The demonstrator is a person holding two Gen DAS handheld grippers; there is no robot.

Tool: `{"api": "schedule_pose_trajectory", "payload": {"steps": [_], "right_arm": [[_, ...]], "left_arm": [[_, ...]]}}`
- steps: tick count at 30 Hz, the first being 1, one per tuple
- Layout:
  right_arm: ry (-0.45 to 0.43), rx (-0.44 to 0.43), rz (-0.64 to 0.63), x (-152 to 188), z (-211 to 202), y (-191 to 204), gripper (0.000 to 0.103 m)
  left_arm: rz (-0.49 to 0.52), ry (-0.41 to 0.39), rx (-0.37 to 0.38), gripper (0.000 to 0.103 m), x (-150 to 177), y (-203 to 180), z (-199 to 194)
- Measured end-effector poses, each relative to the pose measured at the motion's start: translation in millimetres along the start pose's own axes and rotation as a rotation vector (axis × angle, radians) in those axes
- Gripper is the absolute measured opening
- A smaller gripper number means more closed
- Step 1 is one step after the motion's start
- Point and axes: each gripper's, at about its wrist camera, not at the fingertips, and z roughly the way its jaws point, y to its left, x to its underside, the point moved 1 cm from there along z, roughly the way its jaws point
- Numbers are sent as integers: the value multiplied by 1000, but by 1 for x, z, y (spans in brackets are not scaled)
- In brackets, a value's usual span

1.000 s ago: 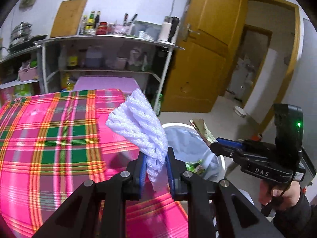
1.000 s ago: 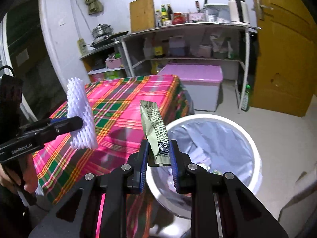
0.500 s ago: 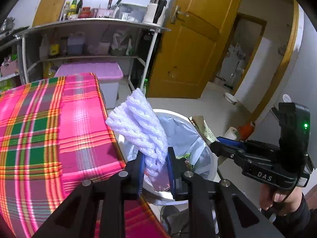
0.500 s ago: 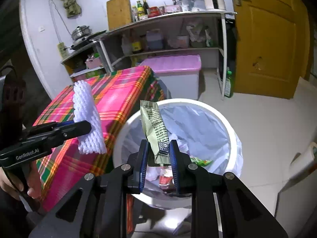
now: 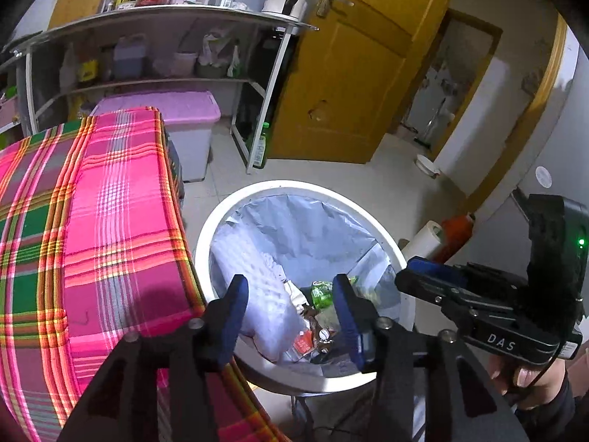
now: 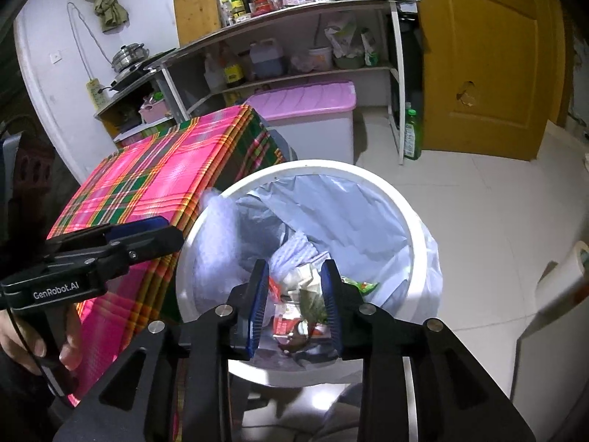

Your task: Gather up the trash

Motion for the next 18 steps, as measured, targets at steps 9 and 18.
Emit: {"api": "schedule_pose_trajectory", "payload": {"steps": [9, 18], "right_arm": [[-38, -5, -20, 1, -19, 13, 31], [-107, -24, -103, 4, -52, 51, 32]], "left_arm": [[-5, -44, -28, 49, 2, 0, -23], [-17, -130, -103, 53, 17, -1, -76]]}}
